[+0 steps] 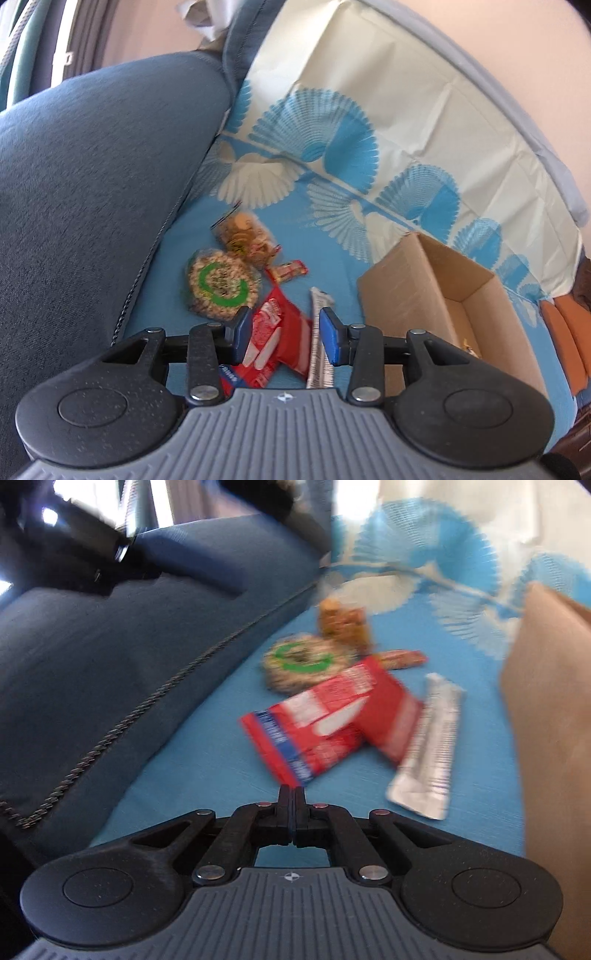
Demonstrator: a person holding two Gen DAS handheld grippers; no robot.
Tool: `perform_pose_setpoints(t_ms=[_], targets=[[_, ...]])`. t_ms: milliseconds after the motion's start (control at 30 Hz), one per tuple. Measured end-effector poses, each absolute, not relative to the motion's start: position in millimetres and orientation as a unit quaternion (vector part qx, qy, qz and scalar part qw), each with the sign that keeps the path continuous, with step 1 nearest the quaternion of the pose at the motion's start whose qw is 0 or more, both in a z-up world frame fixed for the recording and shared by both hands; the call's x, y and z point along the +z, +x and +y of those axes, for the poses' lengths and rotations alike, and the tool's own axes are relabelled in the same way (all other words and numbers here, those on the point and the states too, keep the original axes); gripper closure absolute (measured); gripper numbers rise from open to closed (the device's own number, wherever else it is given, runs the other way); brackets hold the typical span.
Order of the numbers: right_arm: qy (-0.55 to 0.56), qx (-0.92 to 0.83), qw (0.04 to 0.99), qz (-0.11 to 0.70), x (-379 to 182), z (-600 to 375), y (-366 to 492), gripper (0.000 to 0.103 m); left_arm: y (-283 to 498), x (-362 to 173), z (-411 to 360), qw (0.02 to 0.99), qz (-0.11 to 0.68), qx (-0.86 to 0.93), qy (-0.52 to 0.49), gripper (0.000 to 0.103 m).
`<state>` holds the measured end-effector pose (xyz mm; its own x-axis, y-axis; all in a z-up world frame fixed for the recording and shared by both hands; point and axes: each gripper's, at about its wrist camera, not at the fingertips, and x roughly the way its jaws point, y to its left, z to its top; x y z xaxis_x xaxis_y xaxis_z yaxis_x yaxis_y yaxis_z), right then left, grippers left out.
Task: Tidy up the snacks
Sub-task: 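Grasp the silver stick pack with the right tool while the left tool reaches the red pack, then grasp the red pack with the left tool while the right tool holds the silver stick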
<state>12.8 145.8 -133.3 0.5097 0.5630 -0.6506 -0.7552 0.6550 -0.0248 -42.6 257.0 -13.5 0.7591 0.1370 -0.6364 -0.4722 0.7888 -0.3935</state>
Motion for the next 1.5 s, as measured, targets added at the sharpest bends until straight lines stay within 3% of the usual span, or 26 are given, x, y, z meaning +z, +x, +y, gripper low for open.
perform_pose_setpoints(t_ms=[67,100,233,267,333,433,567,667,733,900,1000,1100,1500], targets=[[-0.158,0.349,0.878,0.288,-129,143,18,0.102,-37,-19,263,0.888,0.313,0.180,-0.284,0.059],[-0.157,0.336,0.884,0.285,-128,141,24,0.097,-33,-23,265,0.885,0.318,0.183,-0.286,0.059],[-0.145,0.300,0.895,0.297,-132,139,48,0.062,-17,-40,277,0.867,0.352,0.186,-0.301,0.059],[-0.143,0.291,0.897,0.300,-133,137,52,0.059,-13,-45,279,0.862,0.361,0.186,-0.305,0.059],[-0.141,0.282,0.897,0.309,-139,137,58,0.047,-6,-54,283,0.852,0.376,0.194,-0.309,0.050],[-0.135,0.280,0.894,0.322,-143,135,67,0.042,0,-66,291,0.846,0.376,0.196,-0.323,0.040],[-0.118,0.285,0.890,0.335,-145,131,72,0.043,16,-82,288,0.840,0.402,0.190,-0.312,0.035],[-0.116,0.296,0.889,0.330,-144,128,69,0.063,26,-88,278,0.844,0.419,0.181,-0.282,0.035],[-0.113,0.300,0.887,0.331,-144,125,68,0.066,30,-89,273,0.846,0.429,0.182,-0.260,0.037],[-0.110,0.308,0.882,0.338,-143,124,72,0.072,30,-92,268,0.850,0.439,0.176,-0.231,0.078],[-0.116,0.311,0.879,0.342,-139,121,65,0.073,27,-88,264,0.857,0.441,0.159,-0.214,0.093],[-0.126,0.315,0.875,0.345,-134,117,57,0.074,25,-83,257,0.864,0.443,0.141,-0.194,0.101],[-0.145,0.319,0.856,0.380,-116,80,6,0.074,-2,-58,243,0.853,0.480,0.099,-0.181,0.103]])
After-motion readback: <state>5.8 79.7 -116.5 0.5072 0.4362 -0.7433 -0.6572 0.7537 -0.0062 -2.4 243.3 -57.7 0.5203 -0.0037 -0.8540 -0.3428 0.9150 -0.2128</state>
